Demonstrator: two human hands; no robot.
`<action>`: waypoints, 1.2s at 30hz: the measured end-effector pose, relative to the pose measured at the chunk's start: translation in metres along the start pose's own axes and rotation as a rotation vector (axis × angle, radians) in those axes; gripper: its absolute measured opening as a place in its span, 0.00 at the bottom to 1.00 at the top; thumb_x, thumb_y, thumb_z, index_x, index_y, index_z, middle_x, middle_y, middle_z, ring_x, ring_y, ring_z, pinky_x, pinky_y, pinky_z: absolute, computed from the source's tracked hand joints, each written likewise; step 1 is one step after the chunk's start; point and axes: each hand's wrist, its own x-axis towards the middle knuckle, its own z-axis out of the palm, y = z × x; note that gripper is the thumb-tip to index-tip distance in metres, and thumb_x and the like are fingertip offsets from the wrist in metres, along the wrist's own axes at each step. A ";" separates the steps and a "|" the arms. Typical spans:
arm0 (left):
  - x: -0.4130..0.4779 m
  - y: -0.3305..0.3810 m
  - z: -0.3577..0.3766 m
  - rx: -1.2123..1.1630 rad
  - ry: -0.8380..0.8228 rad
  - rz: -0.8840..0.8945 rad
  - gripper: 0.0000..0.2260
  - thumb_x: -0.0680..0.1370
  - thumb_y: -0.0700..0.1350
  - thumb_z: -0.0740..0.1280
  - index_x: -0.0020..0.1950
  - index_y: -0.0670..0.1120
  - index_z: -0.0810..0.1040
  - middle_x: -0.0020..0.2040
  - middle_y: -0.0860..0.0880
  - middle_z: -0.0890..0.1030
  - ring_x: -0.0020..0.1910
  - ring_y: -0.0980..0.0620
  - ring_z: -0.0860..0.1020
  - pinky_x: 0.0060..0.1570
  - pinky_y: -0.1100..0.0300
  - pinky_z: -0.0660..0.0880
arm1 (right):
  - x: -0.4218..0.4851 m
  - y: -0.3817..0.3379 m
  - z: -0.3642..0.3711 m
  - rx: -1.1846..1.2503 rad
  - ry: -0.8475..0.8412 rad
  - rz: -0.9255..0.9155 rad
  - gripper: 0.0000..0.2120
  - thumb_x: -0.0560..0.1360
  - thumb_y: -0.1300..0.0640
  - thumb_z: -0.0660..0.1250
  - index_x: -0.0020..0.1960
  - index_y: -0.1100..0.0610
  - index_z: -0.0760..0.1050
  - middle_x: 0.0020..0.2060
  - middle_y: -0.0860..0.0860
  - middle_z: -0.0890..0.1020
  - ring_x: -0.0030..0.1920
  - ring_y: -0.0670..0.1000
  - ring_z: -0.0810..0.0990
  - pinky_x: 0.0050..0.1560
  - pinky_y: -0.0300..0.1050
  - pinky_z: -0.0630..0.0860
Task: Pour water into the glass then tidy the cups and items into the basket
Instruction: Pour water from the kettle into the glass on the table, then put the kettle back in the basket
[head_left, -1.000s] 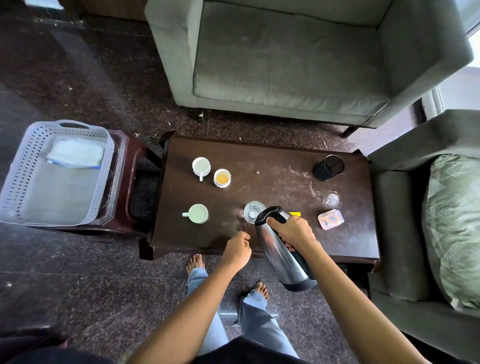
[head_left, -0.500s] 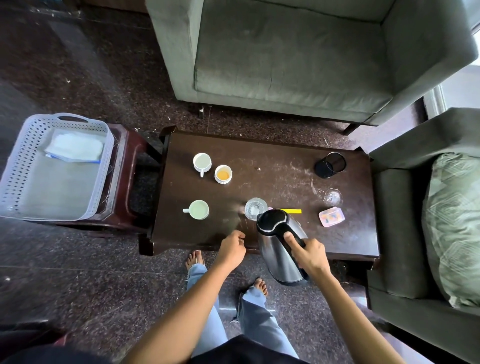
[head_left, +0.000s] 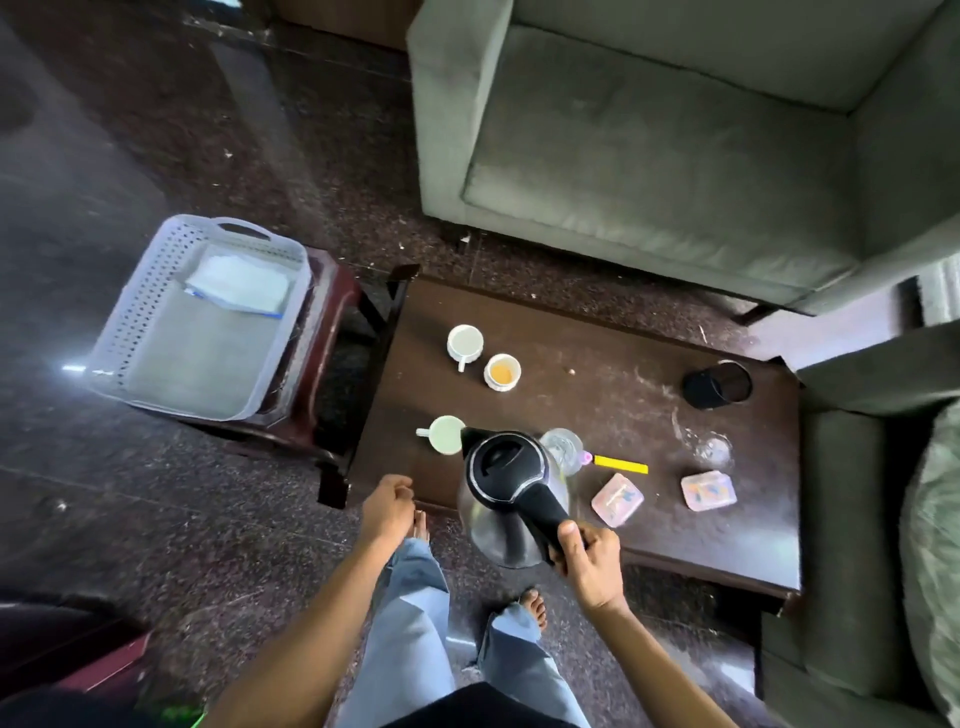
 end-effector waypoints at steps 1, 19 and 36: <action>0.005 -0.002 -0.013 -0.051 0.018 -0.020 0.10 0.76 0.35 0.59 0.53 0.40 0.77 0.47 0.39 0.82 0.45 0.41 0.80 0.49 0.48 0.77 | 0.006 -0.012 0.011 0.008 -0.031 -0.035 0.44 0.69 0.23 0.54 0.27 0.67 0.67 0.21 0.52 0.67 0.26 0.47 0.64 0.26 0.53 0.62; 0.091 -0.001 -0.247 -0.585 0.507 -0.146 0.09 0.78 0.41 0.57 0.51 0.46 0.76 0.50 0.40 0.81 0.46 0.41 0.82 0.54 0.46 0.77 | 0.143 -0.235 0.270 0.250 -0.337 -0.377 0.31 0.71 0.29 0.60 0.24 0.54 0.65 0.20 0.57 0.67 0.25 0.49 0.65 0.28 0.47 0.61; 0.126 -0.033 -0.273 -0.688 0.500 -0.144 0.11 0.81 0.43 0.57 0.58 0.43 0.76 0.52 0.46 0.79 0.45 0.51 0.80 0.56 0.52 0.77 | 0.195 -0.219 0.455 0.013 -0.446 -0.309 0.28 0.70 0.32 0.60 0.23 0.53 0.68 0.23 0.60 0.73 0.26 0.53 0.70 0.27 0.59 0.70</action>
